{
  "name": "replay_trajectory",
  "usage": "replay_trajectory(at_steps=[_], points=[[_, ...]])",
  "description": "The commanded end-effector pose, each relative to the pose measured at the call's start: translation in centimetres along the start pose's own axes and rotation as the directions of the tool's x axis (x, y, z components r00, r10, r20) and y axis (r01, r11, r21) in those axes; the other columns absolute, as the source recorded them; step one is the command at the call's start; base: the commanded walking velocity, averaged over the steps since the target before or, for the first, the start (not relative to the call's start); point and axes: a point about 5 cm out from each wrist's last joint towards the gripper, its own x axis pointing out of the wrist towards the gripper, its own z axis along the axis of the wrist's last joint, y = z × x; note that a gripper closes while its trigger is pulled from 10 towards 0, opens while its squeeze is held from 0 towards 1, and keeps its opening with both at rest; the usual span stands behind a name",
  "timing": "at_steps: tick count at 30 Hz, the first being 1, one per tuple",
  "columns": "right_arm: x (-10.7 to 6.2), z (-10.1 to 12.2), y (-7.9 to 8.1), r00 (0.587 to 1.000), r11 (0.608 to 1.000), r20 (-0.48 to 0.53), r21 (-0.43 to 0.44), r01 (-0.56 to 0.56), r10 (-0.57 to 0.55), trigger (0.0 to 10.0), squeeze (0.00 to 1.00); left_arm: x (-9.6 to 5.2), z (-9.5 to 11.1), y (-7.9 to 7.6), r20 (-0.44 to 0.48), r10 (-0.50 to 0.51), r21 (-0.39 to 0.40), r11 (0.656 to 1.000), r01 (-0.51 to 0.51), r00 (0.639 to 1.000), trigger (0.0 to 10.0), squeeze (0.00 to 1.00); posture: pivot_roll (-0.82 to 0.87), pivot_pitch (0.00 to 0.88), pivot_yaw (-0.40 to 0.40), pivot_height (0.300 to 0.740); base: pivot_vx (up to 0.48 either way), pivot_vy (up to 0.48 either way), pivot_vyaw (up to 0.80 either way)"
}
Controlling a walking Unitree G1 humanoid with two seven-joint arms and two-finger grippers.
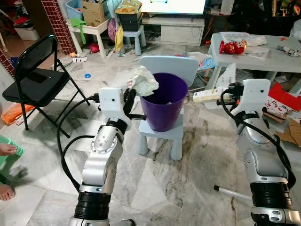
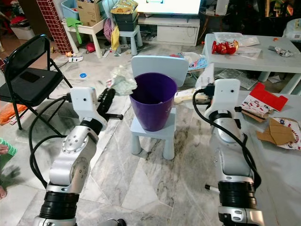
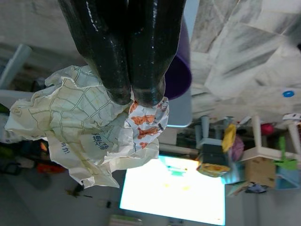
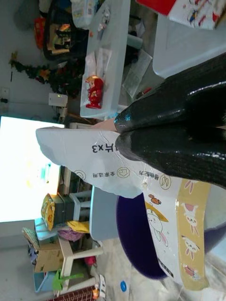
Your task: Picking trash to rubbish bin
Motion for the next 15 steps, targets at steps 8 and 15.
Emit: replay_trajectory(at_steps=[8,15], points=[[-0.01,0.66,-0.18,1.000,1.000,0.020,-0.004,-0.004,0.004,10.0,0.00,0.32,0.84,-0.36,0.040,-0.029,-0.029,0.999,0.030,0.999,0.0,0.00,0.00,0.075,-0.025,0.740,0.159,0.000,0.00],[0.00,0.75,-0.06,1.000,1.000,0.024,-0.005,-0.014,0.014,10.0,0.00,0.31,0.77,-0.26,0.037,-0.026,-0.033,0.999,0.027,0.999,0.0,0.00,0.00,0.077,-0.027,0.740,0.416,0.000,0.00]])
